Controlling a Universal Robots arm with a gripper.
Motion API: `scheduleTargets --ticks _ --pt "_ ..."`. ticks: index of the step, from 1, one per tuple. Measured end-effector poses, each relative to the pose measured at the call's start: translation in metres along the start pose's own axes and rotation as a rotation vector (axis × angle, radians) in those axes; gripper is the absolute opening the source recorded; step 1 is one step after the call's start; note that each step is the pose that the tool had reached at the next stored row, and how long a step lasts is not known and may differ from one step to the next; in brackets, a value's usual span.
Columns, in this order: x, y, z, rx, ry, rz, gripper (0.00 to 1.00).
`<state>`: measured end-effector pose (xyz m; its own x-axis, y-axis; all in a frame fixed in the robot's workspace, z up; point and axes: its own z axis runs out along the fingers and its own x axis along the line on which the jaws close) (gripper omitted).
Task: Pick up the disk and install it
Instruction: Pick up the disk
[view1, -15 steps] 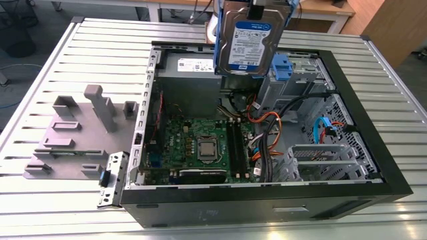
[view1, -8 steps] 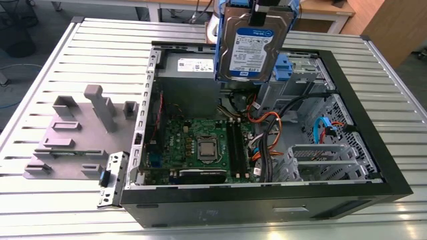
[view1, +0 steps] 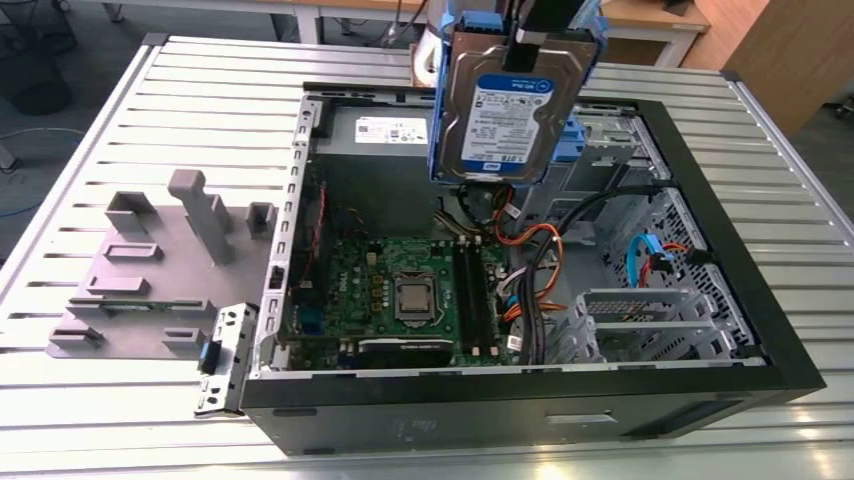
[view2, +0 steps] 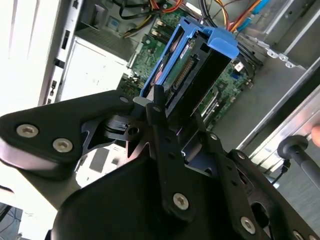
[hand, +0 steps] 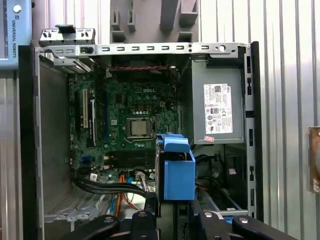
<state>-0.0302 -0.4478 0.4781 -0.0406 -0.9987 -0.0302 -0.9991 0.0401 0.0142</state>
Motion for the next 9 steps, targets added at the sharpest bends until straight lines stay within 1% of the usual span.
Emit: scheduleTargets --ticks 5,9 --pt "0.0145 -0.0006 -0.0005 0.0000 0.0001 0.000 0.35" --pt "0.0282 -0.0012 -0.0009 0.0000 0.0000 0.000 0.35"
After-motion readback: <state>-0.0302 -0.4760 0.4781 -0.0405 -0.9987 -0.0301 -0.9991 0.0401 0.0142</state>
